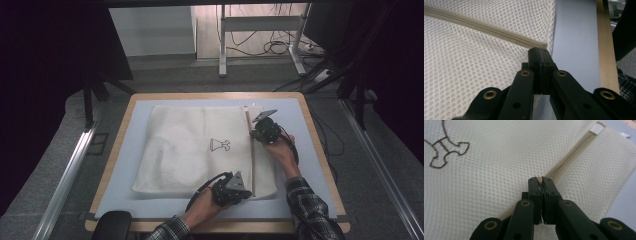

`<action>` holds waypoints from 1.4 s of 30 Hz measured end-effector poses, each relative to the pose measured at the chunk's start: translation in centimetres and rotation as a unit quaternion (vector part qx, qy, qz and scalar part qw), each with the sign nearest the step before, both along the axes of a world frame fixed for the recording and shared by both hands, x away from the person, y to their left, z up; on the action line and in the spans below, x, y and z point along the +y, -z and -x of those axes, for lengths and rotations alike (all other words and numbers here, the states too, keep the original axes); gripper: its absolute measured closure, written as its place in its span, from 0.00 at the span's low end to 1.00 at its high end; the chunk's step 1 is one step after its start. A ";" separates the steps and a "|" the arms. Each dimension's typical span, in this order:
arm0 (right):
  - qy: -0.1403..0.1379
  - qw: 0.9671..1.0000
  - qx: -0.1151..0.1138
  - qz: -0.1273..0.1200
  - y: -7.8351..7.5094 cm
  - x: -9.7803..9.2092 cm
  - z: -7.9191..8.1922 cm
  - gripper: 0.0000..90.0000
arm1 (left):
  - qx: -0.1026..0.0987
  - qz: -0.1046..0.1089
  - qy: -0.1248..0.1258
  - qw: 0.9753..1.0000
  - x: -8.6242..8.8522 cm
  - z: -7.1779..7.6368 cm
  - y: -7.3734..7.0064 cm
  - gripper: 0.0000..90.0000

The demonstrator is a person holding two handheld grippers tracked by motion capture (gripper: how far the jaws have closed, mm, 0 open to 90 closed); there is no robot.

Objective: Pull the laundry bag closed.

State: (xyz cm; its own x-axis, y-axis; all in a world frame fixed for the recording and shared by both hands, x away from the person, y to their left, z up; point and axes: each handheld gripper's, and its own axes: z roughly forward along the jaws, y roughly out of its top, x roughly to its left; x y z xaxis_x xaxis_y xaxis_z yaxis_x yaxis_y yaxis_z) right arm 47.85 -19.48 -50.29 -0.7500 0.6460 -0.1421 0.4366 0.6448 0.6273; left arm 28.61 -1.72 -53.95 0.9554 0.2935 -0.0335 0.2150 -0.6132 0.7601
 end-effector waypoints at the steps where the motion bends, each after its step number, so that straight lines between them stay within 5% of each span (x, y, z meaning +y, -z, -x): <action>1: 0.000 1.000 0.000 0.000 0.0 0.0 0.0 0.96 | -0.001 0.000 0.000 1.000 0.0 0.0 0.0 1.00; 42: 0.030 0.999 -0.011 0.005 0.1 0.9 -4.7 0.96 | -0.007 -0.002 0.000 1.000 0.0 0.2 0.0 1.00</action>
